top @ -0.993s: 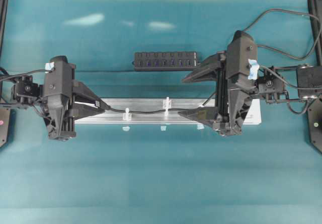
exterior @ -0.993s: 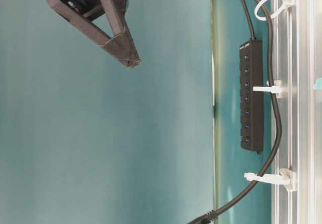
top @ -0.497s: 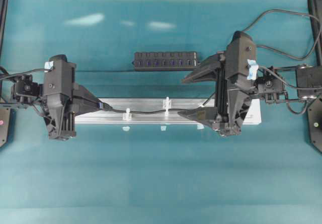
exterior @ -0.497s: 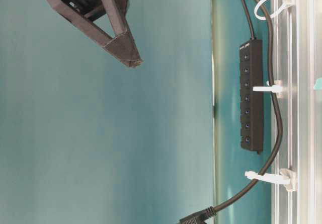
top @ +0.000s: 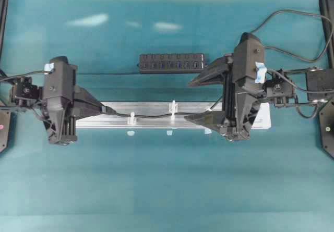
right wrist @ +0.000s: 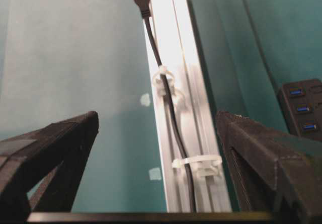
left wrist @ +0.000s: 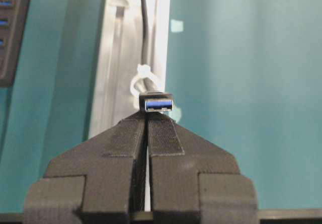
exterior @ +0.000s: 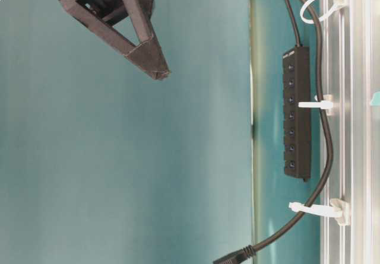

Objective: Pass the USB cable through three rings with both arms.

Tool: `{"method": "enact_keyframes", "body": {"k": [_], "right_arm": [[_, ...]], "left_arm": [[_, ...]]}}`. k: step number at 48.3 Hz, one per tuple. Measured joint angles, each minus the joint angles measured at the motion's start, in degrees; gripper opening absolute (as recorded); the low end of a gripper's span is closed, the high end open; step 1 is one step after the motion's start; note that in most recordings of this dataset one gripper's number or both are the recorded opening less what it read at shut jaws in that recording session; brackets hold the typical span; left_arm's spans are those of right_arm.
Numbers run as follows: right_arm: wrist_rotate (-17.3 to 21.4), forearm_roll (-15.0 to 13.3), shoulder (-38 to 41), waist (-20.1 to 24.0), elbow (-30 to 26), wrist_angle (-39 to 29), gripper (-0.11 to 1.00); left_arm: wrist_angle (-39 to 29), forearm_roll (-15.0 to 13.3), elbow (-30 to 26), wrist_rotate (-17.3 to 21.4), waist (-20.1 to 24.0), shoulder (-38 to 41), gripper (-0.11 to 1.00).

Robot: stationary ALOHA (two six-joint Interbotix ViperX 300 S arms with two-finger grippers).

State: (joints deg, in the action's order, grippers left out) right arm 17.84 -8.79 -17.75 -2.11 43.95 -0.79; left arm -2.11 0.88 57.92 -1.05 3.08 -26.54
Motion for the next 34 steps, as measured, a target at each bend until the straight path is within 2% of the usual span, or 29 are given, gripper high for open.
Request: {"method": "enact_keyframes", "body": {"k": [34], "right_arm": [[0.0,-0.1,0.2,0.0,0.0,0.0,0.83]], "left_arm": [[-0.1,0.0,-0.1,-0.2,0.1,-1.8,0.00]]}}
